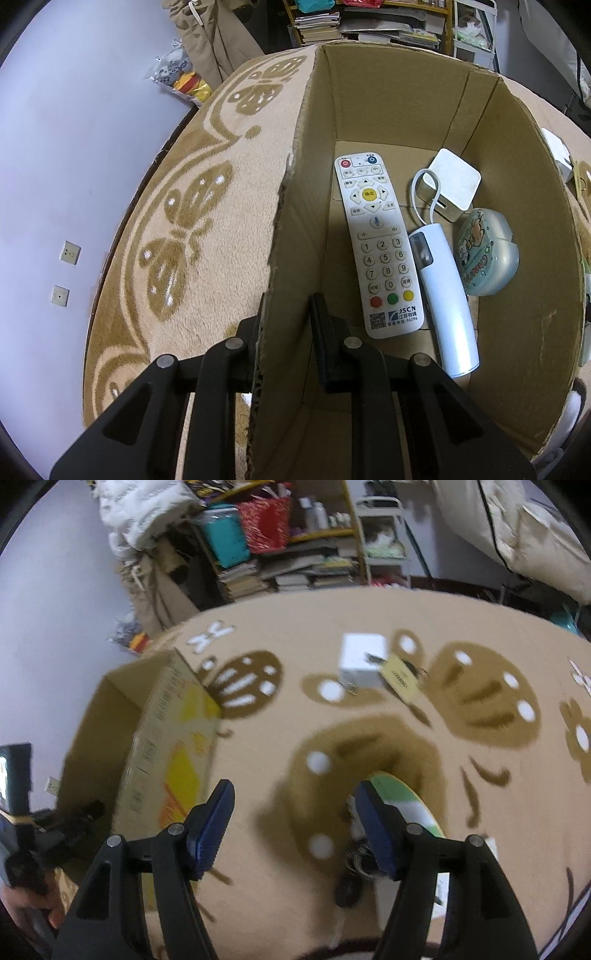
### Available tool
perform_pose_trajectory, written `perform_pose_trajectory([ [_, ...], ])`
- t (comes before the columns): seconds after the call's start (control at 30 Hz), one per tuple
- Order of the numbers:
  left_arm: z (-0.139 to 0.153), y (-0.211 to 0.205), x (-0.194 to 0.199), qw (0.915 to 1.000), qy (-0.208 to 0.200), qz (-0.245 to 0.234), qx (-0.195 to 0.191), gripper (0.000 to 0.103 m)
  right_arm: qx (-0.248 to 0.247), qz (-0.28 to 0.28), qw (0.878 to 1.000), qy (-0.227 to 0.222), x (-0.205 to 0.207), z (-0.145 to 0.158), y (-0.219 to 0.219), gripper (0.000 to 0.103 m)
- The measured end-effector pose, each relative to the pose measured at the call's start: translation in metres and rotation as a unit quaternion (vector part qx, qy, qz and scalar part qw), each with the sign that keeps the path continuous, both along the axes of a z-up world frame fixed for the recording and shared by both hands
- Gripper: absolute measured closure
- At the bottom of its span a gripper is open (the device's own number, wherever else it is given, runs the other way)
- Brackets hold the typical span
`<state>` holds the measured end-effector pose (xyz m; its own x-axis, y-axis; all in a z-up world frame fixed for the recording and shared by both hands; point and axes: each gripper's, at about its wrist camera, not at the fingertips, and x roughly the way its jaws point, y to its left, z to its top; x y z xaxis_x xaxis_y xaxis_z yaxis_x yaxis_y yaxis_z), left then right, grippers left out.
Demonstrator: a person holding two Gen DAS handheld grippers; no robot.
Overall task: Organize rigid objects
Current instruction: 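Move the empty right tool back over the pile, then grasp the bunch of keys with the right tool and lift it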
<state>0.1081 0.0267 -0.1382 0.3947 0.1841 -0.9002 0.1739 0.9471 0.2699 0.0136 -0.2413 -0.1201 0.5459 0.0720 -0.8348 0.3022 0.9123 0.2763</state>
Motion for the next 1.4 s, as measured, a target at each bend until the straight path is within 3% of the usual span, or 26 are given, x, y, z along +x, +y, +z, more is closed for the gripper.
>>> perform_pose_trajectory([
  [0.37,0.000,0.000,0.000,1.0000,0.000,0.000,0.000,0.085,0.021,-0.040,0.998,0.054,-0.016,-0.030,-0.025,0.032],
  [0.53,0.000,0.000,0.000,1.0000,0.000,0.000,0.000,0.085,0.019,-0.037,0.995,0.086,-0.014,-0.042,-0.022,0.041],
  [0.67,0.000,0.000,0.000,1.0000,0.000,0.002,-0.002,0.085,0.000,-0.036,0.993,0.115,-0.010,-0.054,-0.016,0.058],
  [1.0,0.000,0.001,0.000,1.0000,0.000,0.000,0.000,0.085,-0.015,-0.008,0.993,0.116,-0.005,-0.056,0.001,0.073],
  [1.4,0.000,0.002,-0.001,1.0000,0.000,0.000,0.000,0.085,-0.011,-0.011,0.995,0.095,0.002,-0.054,0.005,0.074],
])
